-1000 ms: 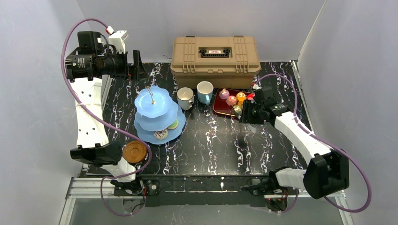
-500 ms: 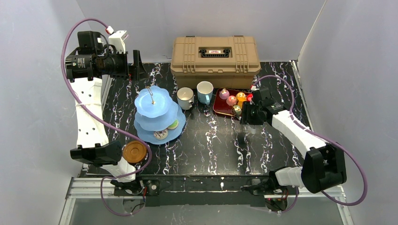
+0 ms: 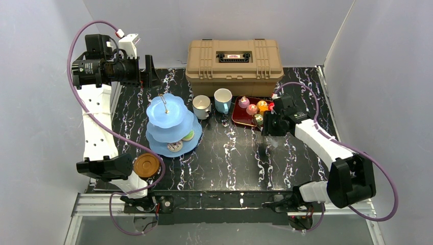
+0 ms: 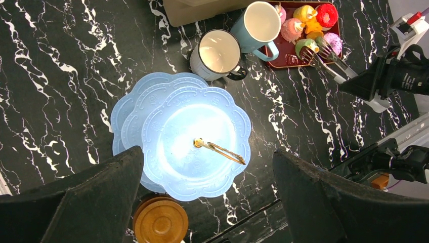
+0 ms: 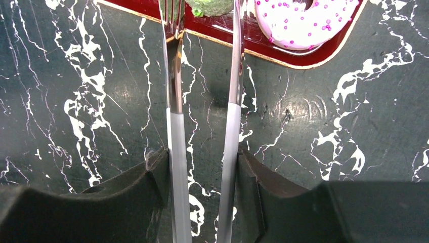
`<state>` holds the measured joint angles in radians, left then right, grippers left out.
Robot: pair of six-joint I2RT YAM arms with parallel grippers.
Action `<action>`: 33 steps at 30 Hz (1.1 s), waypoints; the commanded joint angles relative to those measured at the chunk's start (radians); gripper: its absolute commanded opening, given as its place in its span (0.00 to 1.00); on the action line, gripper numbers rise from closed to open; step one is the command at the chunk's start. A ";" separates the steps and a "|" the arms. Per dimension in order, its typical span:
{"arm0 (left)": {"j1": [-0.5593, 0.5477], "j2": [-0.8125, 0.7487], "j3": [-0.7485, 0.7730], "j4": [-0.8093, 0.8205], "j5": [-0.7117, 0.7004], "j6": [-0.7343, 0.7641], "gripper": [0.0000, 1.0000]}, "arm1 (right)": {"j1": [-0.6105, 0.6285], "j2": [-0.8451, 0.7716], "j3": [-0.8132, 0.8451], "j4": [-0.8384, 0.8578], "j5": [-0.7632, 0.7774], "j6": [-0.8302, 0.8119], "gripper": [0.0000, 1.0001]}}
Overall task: Serve the afternoon tea
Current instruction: Adjust the clamp on the tray.
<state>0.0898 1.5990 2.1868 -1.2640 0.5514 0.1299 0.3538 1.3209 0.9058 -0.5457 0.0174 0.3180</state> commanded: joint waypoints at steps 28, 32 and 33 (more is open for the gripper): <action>0.014 -0.031 -0.005 0.011 0.028 -0.003 0.96 | -0.002 -0.028 -0.032 0.049 -0.058 -0.026 0.19; 0.015 -0.031 -0.002 0.010 0.030 -0.003 0.96 | 0.003 -0.015 -0.051 0.058 -0.057 -0.014 0.30; 0.016 -0.031 -0.001 0.011 0.031 -0.004 0.96 | 0.005 -0.010 -0.051 0.058 -0.053 -0.011 0.31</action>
<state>0.0967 1.5978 2.1700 -1.2560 0.5552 0.1299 0.3538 1.3010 0.8604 -0.5304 -0.0292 0.2924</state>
